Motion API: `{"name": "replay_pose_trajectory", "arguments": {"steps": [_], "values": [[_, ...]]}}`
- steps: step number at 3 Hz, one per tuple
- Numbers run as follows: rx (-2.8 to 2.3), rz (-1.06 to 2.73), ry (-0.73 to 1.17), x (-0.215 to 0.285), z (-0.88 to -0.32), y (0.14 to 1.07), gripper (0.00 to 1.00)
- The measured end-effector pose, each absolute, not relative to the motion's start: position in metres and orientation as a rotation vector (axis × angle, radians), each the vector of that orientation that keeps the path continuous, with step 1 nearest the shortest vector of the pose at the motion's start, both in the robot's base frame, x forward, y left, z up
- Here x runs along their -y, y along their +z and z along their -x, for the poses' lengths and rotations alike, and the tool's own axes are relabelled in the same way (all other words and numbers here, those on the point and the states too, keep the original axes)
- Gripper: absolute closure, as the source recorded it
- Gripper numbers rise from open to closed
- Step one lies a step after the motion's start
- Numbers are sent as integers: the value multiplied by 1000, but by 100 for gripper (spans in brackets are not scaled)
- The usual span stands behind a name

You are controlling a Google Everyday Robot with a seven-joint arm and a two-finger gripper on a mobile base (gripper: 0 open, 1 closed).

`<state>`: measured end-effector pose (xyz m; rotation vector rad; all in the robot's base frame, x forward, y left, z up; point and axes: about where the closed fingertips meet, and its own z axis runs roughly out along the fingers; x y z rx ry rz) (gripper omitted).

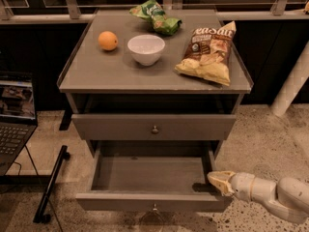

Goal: Open middle drawer

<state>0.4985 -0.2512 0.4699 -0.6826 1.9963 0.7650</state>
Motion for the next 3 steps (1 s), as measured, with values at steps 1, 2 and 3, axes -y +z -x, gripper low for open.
{"name": "replay_pose_trajectory", "arguments": {"steps": [1, 2, 3], "values": [[-1996, 683, 765, 251, -499, 470, 13], [-1996, 683, 765, 251, -499, 470, 0], [-1996, 683, 765, 251, -499, 470, 0]]}}
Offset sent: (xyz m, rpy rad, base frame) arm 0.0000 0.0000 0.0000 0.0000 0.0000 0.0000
